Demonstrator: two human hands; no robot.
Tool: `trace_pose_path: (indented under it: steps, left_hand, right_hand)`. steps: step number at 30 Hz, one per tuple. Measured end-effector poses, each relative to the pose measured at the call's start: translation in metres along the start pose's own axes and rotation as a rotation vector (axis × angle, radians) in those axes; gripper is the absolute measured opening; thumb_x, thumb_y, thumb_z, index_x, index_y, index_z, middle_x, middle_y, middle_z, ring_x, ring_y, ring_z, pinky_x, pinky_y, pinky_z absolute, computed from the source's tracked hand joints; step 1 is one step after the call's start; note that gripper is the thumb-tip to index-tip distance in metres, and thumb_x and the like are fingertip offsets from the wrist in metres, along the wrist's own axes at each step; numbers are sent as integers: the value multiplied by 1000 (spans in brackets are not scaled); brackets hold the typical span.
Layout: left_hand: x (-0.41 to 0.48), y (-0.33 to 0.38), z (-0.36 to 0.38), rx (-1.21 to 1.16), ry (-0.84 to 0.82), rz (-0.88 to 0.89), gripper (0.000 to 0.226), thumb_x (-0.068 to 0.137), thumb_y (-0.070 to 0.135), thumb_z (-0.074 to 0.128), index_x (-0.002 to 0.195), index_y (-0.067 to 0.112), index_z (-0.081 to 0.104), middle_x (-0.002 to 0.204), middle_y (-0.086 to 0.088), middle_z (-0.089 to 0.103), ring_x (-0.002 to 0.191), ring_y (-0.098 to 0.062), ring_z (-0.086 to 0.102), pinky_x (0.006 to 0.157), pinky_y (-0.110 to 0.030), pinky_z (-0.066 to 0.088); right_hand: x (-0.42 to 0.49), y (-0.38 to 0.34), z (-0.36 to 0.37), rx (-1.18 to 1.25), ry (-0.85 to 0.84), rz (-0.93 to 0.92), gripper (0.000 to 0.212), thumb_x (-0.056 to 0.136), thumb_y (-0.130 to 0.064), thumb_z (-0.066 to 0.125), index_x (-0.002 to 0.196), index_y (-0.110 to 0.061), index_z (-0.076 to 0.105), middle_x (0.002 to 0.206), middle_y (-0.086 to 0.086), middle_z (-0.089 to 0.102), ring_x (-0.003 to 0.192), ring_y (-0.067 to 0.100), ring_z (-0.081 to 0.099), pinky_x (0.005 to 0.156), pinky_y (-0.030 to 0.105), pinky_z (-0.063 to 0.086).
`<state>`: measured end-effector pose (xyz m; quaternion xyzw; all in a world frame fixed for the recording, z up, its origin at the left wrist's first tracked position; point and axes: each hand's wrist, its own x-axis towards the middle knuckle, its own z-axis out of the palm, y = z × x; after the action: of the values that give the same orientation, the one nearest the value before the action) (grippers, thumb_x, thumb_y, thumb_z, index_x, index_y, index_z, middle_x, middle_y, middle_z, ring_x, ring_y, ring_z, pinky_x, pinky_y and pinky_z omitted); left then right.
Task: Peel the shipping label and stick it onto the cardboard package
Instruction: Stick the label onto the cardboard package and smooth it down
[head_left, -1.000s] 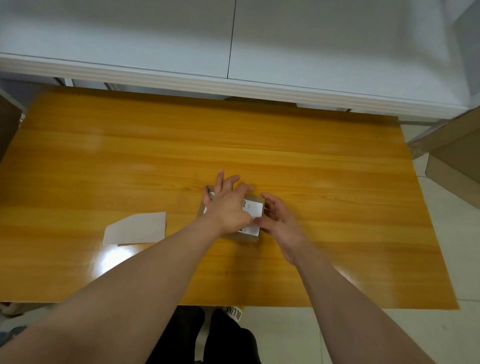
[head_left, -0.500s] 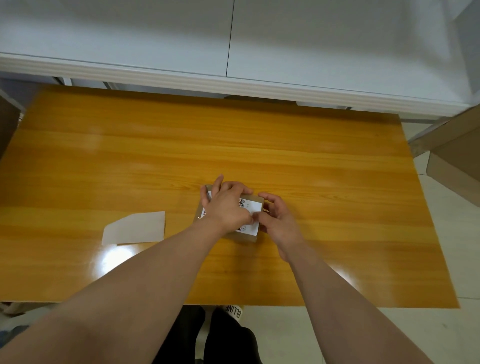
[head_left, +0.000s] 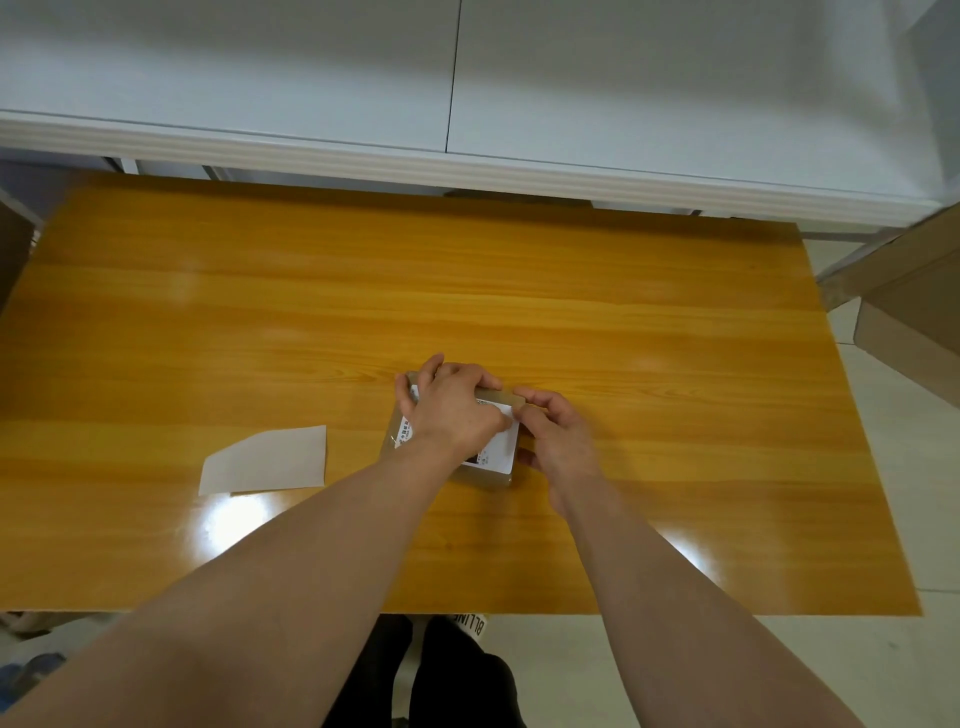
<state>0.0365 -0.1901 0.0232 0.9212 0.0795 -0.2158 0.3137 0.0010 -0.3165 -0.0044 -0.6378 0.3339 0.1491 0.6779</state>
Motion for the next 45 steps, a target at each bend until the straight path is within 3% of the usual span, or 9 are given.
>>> trace_pose_path:
  steps: [7, 14, 17, 21, 28, 32, 35, 39, 45]
  left_hand:
    - [0, 2, 1, 5, 8, -33, 36, 74, 38, 74, 109, 38, 64, 139, 8, 53, 152, -16, 13, 121, -52, -9]
    - [-3, 6, -1, 10, 58, -136, 36, 77, 41, 72, 112, 38, 64, 126, 6, 62, 141, -22, 28, 120, -50, 3]
    - [-3, 7, -7, -22, 80, -224, 36, 78, 42, 70, 113, 36, 62, 122, 3, 63, 136, -26, 32, 114, -50, 15]
    - [0, 5, -16, -16, 42, -339, 45, 78, 47, 68, 117, 28, 56, 124, -2, 62, 130, -29, 36, 99, -49, 27]
    - [0, -7, -17, -232, -31, -508, 88, 68, 64, 64, 141, 28, 29, 136, -11, 56, 120, -40, 56, 106, -59, 38]
    - [-4, -9, -15, -406, -59, -392, 79, 81, 33, 72, 146, 42, 28, 142, -11, 35, 124, -39, 50, 99, -52, 51]
    - [-3, -15, -14, -388, -137, -281, 71, 81, 10, 63, 137, 48, 44, 139, -6, 34, 129, -36, 41, 98, -49, 53]
    - [-6, -22, -15, -467, -158, -261, 59, 74, 6, 67, 115, 46, 57, 129, -4, 38, 124, -38, 46, 95, -49, 55]
    - [-3, -27, -11, -600, -123, -293, 55, 50, 8, 70, 84, 50, 65, 125, -6, 50, 114, -40, 57, 81, -53, 61]
  right_hand:
    - [2, -5, 2, 59, 17, 58, 10, 93, -16, 68, 98, -22, 74, 111, 10, 75, 97, 27, 69, 92, 51, 56]
    - [-4, -13, -1, 49, -2, 41, 24, 103, -36, 51, 123, -33, 64, 114, -1, 71, 102, 22, 69, 89, 43, 59]
    - [-6, -15, -1, -11, 29, 45, 19, 100, -42, 53, 118, -38, 60, 119, -2, 67, 109, 22, 66, 96, 45, 56]
    - [-10, -19, 1, -135, 59, 42, 34, 98, -45, 55, 127, -28, 62, 121, -4, 66, 118, 23, 60, 104, 44, 48]
    - [-18, -20, 10, -199, -17, -28, 28, 99, -29, 60, 126, -25, 60, 113, -6, 65, 100, 15, 63, 69, 24, 46]
    - [-19, -22, 13, -255, -111, -47, 50, 92, -15, 66, 138, -27, 49, 112, -2, 61, 86, 10, 64, 65, 25, 52]
    - [-20, -22, 15, -276, -165, -23, 62, 86, -4, 69, 138, -29, 47, 118, 3, 61, 83, 12, 67, 57, 23, 52]
    - [-17, -15, 20, -285, -180, -32, 66, 79, 4, 68, 131, -32, 49, 135, 13, 54, 90, 25, 70, 52, 26, 54]
    - [-16, -17, 25, -248, -106, -28, 45, 84, 2, 64, 120, -23, 56, 108, 12, 63, 63, 23, 67, 46, 29, 54]
